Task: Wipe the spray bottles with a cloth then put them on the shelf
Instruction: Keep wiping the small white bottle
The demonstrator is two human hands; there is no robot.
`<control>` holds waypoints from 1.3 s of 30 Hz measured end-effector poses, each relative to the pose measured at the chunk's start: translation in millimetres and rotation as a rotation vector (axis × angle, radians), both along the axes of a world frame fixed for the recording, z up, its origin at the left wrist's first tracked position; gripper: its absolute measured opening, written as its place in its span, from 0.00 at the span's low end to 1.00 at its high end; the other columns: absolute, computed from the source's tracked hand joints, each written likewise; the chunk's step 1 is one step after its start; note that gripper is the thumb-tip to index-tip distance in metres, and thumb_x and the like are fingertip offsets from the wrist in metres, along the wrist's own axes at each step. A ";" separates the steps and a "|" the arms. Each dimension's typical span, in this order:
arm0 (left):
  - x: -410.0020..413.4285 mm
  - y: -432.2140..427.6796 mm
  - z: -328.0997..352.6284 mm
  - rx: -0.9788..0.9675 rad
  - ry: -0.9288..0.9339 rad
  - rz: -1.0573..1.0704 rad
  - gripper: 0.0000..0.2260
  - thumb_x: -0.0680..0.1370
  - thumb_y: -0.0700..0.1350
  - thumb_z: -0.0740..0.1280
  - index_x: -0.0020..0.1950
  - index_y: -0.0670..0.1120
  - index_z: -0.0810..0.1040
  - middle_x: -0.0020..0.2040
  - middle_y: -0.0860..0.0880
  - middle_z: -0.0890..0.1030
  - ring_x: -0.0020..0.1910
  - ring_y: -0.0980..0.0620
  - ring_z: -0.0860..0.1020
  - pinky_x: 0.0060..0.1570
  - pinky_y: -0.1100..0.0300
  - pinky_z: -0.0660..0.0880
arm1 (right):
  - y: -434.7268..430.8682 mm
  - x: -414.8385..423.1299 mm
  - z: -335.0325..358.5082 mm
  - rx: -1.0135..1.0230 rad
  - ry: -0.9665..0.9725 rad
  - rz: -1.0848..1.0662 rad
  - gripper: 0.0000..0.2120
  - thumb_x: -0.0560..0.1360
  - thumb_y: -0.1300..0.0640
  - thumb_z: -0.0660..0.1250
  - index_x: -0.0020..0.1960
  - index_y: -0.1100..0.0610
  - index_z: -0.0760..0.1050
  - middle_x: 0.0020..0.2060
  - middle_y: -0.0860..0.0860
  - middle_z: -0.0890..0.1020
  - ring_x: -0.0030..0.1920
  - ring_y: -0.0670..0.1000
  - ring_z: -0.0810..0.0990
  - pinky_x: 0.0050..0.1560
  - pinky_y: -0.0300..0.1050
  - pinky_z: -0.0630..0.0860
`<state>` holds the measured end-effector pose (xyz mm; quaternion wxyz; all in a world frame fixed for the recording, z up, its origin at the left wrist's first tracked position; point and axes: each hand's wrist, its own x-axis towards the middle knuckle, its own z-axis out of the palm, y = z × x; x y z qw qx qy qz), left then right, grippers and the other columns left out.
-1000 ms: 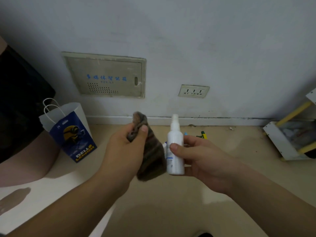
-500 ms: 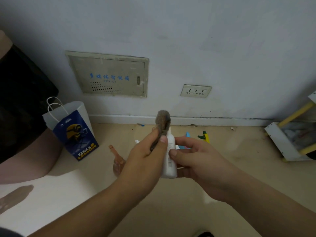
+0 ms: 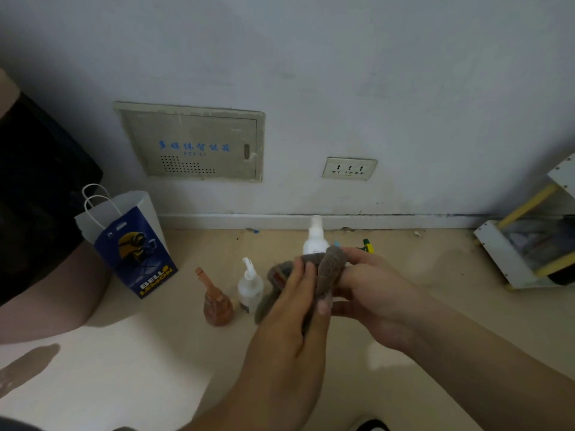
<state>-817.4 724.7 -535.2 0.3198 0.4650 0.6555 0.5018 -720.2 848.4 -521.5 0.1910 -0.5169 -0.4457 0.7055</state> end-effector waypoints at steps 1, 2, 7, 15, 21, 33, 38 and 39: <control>-5.4 2.9 -0.4 -0.020 -0.039 -0.041 0.20 0.84 0.53 0.59 0.75 0.68 0.66 0.73 0.59 0.74 0.73 0.66 0.68 0.75 0.62 0.66 | 0.6 1.6 -0.5 0.002 -0.003 0.004 0.17 0.78 0.71 0.66 0.65 0.60 0.79 0.53 0.61 0.87 0.44 0.56 0.87 0.40 0.50 0.84; -14.8 9.7 -1.9 -0.039 -0.077 -0.062 0.18 0.85 0.51 0.59 0.74 0.67 0.69 0.66 0.53 0.80 0.66 0.64 0.75 0.66 0.64 0.73 | -0.9 2.1 -1.3 0.001 0.006 0.025 0.16 0.79 0.68 0.68 0.66 0.60 0.78 0.53 0.60 0.87 0.45 0.56 0.87 0.42 0.51 0.85; -20.2 24.4 7.3 -0.088 -0.215 0.019 0.08 0.86 0.46 0.60 0.57 0.52 0.79 0.44 0.57 0.83 0.40 0.65 0.81 0.35 0.73 0.74 | -11.4 -3.3 -0.1 -0.004 0.060 0.048 0.14 0.81 0.63 0.70 0.66 0.59 0.77 0.55 0.59 0.87 0.48 0.57 0.88 0.44 0.55 0.86; 0.0 37.8 3.2 -0.342 -0.209 -0.139 0.10 0.86 0.49 0.60 0.57 0.54 0.81 0.49 0.53 0.84 0.51 0.55 0.82 0.52 0.58 0.80 | 45.2 31.5 -0.7 0.166 -0.173 -0.260 0.17 0.80 0.62 0.71 0.68 0.60 0.75 0.58 0.60 0.83 0.52 0.58 0.85 0.35 0.47 0.85; 17.4 64.4 -6.6 -0.477 -0.327 -0.015 0.07 0.84 0.48 0.63 0.55 0.52 0.81 0.48 0.48 0.84 0.48 0.49 0.83 0.53 0.51 0.80 | 71.5 86.6 -2.9 0.291 -0.369 -0.097 0.16 0.74 0.66 0.74 0.59 0.58 0.75 0.54 0.59 0.83 0.54 0.58 0.85 0.50 0.54 0.84; 44.3 116.0 -68.9 -0.717 -0.275 -0.161 0.04 0.81 0.33 0.63 0.50 0.40 0.73 0.44 0.38 0.73 0.38 0.46 0.74 0.24 0.65 0.73 | 69.4 159.9 -230.6 0.070 -0.602 -0.108 0.22 0.69 0.62 0.78 0.55 0.54 0.68 0.42 0.56 0.75 0.32 0.54 0.71 0.29 0.46 0.73; 47.6 132.7 -108.4 -0.802 -0.306 -0.054 0.06 0.80 0.38 0.66 0.56 0.44 0.77 0.46 0.38 0.79 0.43 0.44 0.79 0.39 0.55 0.78 | 83.3 152.5 -309.6 0.141 -0.641 -0.169 0.17 0.66 0.60 0.73 0.46 0.48 0.67 0.38 0.56 0.76 0.34 0.57 0.75 0.35 0.58 0.79; 48.8 135.4 -114.0 -0.811 -0.306 -0.036 0.06 0.80 0.38 0.66 0.56 0.45 0.77 0.47 0.39 0.81 0.45 0.44 0.79 0.43 0.53 0.77 | 84.9 151.4 -317.0 0.159 -0.661 -0.155 0.16 0.67 0.60 0.72 0.46 0.49 0.67 0.38 0.55 0.76 0.36 0.57 0.76 0.36 0.58 0.79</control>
